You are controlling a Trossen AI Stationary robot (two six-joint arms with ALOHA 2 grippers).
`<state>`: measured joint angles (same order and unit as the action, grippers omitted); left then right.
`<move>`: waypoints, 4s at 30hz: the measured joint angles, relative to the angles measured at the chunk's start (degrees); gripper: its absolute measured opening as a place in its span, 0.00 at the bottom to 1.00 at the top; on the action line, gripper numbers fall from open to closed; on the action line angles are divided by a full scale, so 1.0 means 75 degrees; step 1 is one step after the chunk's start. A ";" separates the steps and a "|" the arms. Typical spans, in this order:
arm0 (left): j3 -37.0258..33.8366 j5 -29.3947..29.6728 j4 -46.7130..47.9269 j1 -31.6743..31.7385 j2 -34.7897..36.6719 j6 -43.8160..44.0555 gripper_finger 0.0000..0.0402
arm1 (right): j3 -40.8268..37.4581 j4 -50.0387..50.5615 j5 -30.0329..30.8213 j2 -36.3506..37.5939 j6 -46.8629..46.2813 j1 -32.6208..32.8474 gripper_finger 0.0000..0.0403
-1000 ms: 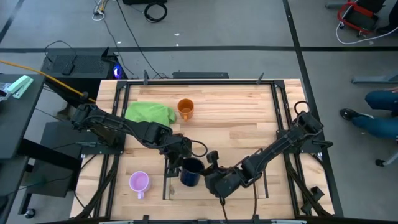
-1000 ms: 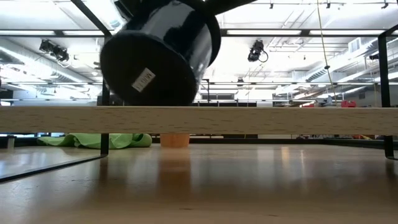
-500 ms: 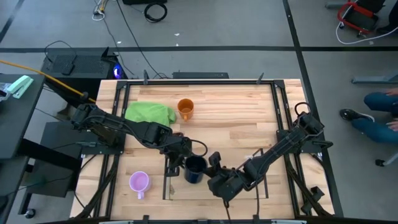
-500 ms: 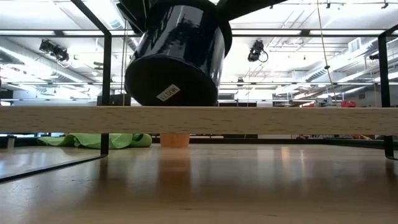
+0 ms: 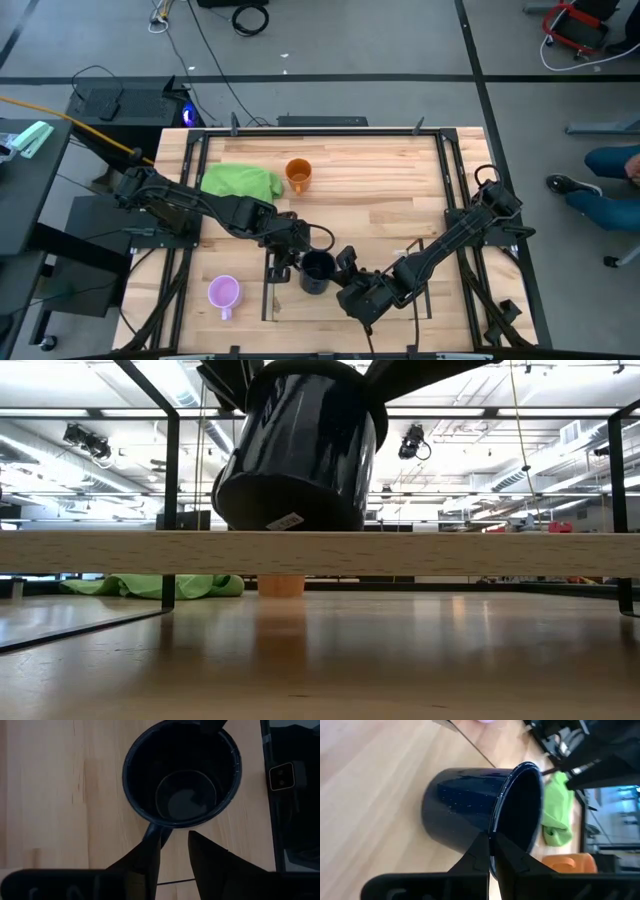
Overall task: Stack small to large cups/mugs on shelf
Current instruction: Put the dark blue mug on the shelf
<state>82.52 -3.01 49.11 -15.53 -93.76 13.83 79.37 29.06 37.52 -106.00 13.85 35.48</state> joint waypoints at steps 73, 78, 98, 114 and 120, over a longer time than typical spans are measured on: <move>-0.0945 -0.1193 -0.1390 0.1542 -0.0849 -0.1089 0.27 | -0.0012 -0.0060 -0.0937 -0.0076 -0.3615 -0.0185 0.02; -0.0954 -0.1499 -0.1437 0.1460 -0.0895 -0.0893 0.27 | -0.0015 0.0011 -0.0964 -0.0076 -0.3673 -0.0295 0.02; -0.0956 -0.1670 -0.1374 0.0627 -0.0901 -0.0135 0.23 | -0.0015 0.0205 -0.0834 -0.0076 -0.3532 -0.0593 0.01; -0.0956 -0.1647 -0.1387 0.0449 -0.0901 -0.0129 0.23 | -0.0012 0.0538 -0.0843 -0.0051 -0.3215 -0.1387 0.01; -0.0954 -0.1642 -0.1375 0.0568 -0.0901 -0.0213 0.23 | -0.0007 0.1090 -0.0845 0.0095 -0.3571 -0.1314 0.01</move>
<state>75.36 -15.32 38.79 -11.27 -100.51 12.23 79.32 37.24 31.17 -105.28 -12.93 25.63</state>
